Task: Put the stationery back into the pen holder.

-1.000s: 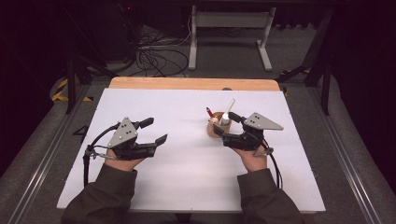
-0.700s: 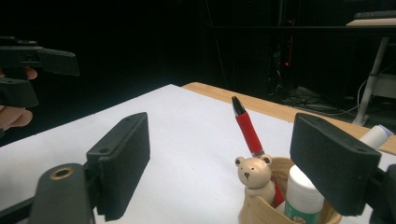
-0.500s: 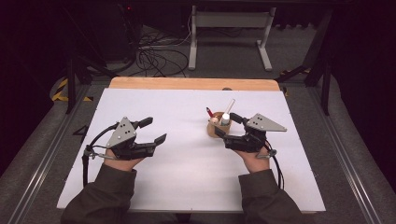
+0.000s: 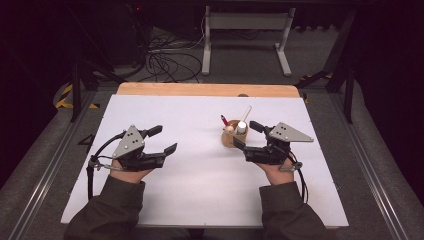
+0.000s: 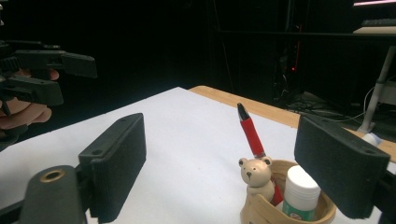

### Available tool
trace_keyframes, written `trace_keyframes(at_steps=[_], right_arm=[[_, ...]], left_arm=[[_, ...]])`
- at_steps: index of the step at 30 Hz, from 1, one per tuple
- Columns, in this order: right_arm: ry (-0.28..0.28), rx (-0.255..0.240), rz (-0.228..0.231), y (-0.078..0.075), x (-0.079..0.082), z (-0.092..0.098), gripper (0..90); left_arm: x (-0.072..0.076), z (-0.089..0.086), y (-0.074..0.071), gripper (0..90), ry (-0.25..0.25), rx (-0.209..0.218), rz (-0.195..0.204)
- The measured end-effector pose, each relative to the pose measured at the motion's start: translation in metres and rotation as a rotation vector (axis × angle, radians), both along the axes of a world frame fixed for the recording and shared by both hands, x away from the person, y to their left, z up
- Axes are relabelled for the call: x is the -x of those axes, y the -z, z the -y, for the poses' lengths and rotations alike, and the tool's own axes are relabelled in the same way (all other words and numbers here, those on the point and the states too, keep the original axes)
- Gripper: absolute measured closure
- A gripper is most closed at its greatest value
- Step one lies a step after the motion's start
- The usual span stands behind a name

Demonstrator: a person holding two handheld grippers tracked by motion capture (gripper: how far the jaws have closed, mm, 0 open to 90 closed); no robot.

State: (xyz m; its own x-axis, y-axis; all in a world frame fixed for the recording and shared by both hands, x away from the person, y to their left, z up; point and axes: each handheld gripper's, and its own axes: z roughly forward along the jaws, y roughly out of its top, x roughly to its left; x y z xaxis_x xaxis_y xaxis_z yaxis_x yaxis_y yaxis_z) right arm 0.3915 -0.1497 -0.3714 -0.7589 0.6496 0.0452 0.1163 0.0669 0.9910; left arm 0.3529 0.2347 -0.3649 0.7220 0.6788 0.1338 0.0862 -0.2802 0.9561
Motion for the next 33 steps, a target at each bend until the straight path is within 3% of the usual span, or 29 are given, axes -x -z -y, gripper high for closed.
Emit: trace_keyframes(at_steps=[19,33], right_arm=[[0.008,-0.023,0.029,-0.012,0.010,0.023,13.6],[0.023,-0.029,0.035,-0.015,0.014,0.033,12.3]], left_arm=[[0.003,-0.005,-0.003,27.9,-0.007,0.001,0.009],[0.008,-0.016,-0.006,26.9,-0.018,0.029,0.018]])
